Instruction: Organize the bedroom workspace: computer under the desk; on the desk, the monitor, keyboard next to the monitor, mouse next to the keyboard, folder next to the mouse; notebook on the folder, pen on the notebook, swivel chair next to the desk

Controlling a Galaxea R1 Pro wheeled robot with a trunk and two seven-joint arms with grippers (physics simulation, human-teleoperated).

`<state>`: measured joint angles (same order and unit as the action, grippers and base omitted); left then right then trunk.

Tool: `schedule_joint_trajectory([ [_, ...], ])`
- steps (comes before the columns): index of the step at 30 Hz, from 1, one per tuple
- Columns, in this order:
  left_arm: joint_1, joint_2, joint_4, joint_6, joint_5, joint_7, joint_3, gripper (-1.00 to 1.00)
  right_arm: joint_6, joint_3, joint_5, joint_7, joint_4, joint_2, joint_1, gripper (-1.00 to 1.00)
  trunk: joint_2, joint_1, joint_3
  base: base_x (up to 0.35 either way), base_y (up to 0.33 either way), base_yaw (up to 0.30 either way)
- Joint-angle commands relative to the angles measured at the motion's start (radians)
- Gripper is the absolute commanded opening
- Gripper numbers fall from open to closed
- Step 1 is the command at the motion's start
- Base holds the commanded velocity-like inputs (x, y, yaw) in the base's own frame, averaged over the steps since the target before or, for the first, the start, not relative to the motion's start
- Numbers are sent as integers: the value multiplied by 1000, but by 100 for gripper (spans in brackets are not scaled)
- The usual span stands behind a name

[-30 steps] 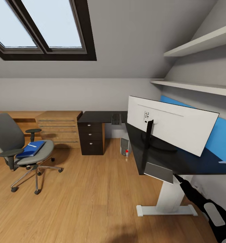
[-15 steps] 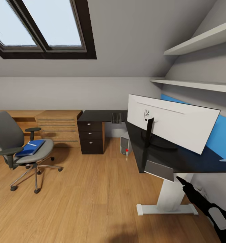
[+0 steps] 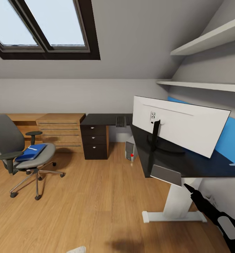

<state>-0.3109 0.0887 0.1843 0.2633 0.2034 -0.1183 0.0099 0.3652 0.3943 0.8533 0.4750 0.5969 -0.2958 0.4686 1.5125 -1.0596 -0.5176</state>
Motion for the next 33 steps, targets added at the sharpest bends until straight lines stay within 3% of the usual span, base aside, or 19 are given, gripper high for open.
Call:
schedule_joint_trajectory([
  [1, -1, 0, 17, -3, 4, -1, 0, 100, 9, 3, 7, 2, 0, 0, 1, 100, 8, -4, -4, 0, 0, 0],
  [6, -1, 0, 156, -121, 3, -1, 0, 100, 8, 1, 6, 2, 0, 2, 1, 100, 43, -23, -20, 0, 0, 0],
  [15, -1, -2, 459, -437, 9, 0, 8, 100, 8, 0, 6, 3, 0, 1, 1, 100, 106, -58, -48, 0, 0, 0],
  [23, -1, -3, 513, -495, 19, 0, 11, 100, 7, -1, 4, 4, 0, 3, 1, 100, 162, -88, -73, 0, 0, 0],
  [28, 0, -9, 498, -497, 28, 1, 11, 100, 6, -3, 2, 15, 1, 2, 1, 100, 197, -107, -89, 0, 0, 0],
  [33, 1, -13, 476, -471, 30, 0, 12, 100, 6, -3, -1, 52, 1, 2, 1, 100, 197, -107, -89, 0, 0, 0],
])
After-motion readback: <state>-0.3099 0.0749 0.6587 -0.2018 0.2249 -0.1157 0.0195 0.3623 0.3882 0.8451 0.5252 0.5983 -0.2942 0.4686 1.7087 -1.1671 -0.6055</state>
